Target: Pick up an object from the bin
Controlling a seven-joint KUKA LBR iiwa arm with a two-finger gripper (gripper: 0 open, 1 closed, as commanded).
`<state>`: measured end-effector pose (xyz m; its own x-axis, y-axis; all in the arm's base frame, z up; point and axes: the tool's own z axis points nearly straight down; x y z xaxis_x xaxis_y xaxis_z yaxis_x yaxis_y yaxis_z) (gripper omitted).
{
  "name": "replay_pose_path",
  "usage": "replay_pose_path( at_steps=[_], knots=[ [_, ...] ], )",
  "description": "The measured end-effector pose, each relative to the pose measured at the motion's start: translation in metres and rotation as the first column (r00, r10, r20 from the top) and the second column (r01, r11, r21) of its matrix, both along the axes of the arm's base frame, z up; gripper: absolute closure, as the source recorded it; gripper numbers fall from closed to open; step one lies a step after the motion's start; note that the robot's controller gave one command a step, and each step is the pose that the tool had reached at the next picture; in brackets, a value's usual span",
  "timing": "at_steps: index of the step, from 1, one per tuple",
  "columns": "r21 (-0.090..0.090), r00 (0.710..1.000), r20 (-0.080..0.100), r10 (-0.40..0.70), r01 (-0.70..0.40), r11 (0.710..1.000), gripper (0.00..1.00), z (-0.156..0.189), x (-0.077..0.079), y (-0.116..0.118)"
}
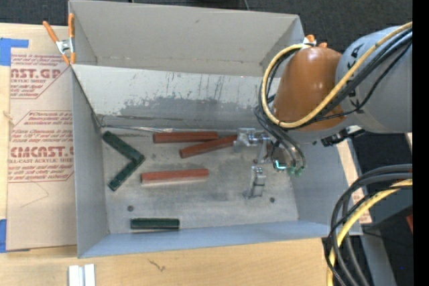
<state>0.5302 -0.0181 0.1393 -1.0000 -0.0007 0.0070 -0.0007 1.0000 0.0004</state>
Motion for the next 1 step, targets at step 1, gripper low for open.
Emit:
replay_pose_path(
  at_steps=[1],
  knots=[
    [0.000,1.000,0.008,0.000,0.000,1.000,0.00,0.0041,0.0020,-0.0001]
  ],
)
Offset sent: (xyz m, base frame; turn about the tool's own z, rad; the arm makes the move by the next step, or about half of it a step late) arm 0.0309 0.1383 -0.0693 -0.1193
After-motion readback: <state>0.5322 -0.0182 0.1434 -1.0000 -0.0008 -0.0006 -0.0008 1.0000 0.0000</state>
